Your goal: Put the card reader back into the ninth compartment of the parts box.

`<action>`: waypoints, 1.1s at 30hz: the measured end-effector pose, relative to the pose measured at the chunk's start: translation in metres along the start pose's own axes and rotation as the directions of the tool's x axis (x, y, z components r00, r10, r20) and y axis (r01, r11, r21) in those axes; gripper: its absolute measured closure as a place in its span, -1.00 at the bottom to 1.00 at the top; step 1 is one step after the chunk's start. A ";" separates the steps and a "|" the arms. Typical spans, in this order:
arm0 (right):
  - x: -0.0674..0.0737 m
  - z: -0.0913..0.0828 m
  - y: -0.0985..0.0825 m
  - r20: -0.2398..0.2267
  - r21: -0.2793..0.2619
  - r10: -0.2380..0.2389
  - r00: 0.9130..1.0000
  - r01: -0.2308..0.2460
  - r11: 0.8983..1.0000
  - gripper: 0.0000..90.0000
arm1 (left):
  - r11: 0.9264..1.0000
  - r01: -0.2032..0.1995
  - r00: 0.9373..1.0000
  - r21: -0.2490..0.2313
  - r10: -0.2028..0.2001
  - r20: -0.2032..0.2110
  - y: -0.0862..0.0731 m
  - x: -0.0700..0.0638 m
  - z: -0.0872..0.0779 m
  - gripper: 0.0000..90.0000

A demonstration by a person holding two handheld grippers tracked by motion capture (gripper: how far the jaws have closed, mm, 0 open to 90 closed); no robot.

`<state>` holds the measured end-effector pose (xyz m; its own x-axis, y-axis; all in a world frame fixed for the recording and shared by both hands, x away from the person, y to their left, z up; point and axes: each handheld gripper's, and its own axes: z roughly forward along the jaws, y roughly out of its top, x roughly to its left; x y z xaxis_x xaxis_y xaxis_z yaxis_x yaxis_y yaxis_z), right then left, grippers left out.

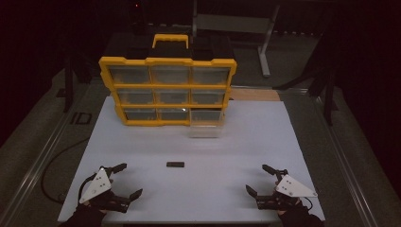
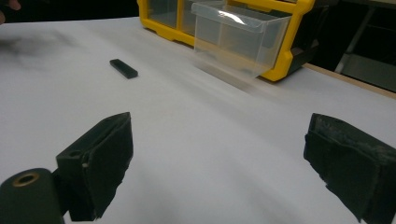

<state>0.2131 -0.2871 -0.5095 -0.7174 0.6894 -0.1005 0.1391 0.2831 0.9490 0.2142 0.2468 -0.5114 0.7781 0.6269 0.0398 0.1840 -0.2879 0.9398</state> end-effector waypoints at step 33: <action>0.001 0.000 0.003 -0.006 -0.011 0.004 1.000 -0.004 1.000 -0.81 | 1.000 -0.002 1.000 0.009 0.002 -0.003 0.003 0.000 0.000 -0.99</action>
<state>0.2130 -0.2855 -0.5072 -0.7210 0.6864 -0.0947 0.1346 0.2728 0.9526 0.2151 0.2461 -0.5088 0.7765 0.6286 0.0427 0.1880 -0.2958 0.9366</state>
